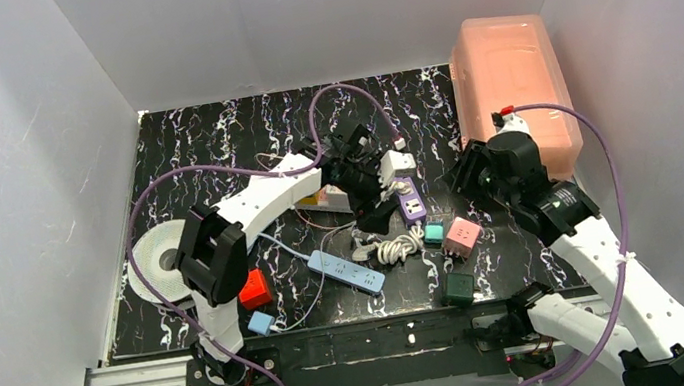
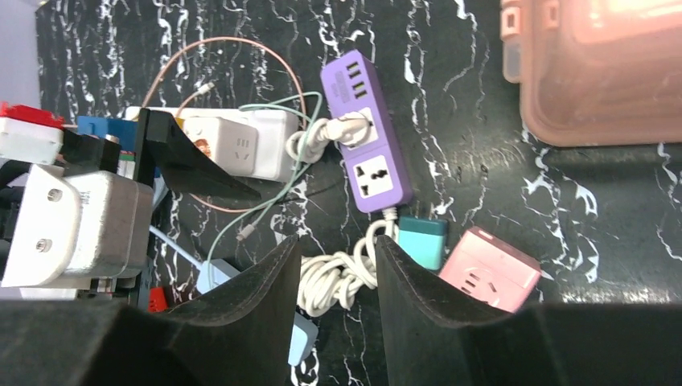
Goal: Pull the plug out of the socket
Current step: Pick up the socket from the center of the board.
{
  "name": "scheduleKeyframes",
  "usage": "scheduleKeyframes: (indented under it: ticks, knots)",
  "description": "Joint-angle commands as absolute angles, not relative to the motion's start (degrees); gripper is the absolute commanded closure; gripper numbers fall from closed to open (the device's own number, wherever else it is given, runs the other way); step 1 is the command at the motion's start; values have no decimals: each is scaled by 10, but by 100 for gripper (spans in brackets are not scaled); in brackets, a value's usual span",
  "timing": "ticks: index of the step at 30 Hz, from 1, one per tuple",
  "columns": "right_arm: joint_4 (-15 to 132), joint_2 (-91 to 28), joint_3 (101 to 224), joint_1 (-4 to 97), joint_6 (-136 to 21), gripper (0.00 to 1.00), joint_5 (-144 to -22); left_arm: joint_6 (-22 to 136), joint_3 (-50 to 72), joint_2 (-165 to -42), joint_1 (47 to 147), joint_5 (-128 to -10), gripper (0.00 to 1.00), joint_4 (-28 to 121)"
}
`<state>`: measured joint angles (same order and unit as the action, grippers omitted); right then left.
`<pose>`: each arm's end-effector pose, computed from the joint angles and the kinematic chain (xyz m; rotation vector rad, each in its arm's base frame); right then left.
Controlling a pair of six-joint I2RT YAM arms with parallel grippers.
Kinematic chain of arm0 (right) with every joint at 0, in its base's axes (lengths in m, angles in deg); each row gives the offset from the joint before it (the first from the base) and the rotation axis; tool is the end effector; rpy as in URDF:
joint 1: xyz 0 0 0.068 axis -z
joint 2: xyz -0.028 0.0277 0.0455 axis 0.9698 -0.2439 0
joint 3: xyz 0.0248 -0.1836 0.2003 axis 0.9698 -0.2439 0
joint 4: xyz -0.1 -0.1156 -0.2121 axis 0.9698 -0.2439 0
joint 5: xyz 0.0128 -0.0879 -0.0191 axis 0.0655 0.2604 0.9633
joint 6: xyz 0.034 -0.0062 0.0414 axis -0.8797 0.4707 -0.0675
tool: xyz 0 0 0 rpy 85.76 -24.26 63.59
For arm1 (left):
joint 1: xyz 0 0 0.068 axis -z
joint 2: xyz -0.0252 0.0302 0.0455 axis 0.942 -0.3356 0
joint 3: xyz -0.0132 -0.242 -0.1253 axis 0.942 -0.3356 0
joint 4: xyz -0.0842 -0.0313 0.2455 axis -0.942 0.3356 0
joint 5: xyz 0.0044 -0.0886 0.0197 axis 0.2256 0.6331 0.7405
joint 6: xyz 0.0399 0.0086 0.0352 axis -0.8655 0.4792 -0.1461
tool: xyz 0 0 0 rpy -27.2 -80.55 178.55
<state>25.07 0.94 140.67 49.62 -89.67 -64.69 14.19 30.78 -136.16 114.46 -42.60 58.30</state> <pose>0.1633 0.0732 0.3397 0.3509 2.0752 0.5029 0.3061 -0.3245 0.3103 1.5202 1.3216 -0.7501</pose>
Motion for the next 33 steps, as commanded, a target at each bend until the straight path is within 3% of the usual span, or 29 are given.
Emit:
scheduleKeyframes:
  ticks: [1, 6, 9, 19, 26, 30, 33]
  knots:
    - [237, 34, 1385, 509, -906, 53, -642, 136, 299, -1373, 1151, -397, 2, 480]
    - [231, 62, 1365, 527, -919, 55, -641, 96, 269, -1409, 1155, -422, 2, 339]
    - [229, 72, 1354, 543, -924, 55, -655, 65, 299, -1444, 1155, -413, 2, 358]
    - [222, 95, 1350, 576, -907, 55, -689, 25, 321, -1509, 1145, -453, 22, 313]
    - [245, 83, 1335, 582, -900, 56, -708, -12, 300, -1486, 1132, -469, 27, 342]
    - [262, 75, 1316, 583, -901, 57, -716, -17, 317, -1498, 1129, -489, 46, 369]
    - [270, 67, 1306, 584, -900, 57, -721, -23, 331, -1511, 1129, -497, 70, 374]
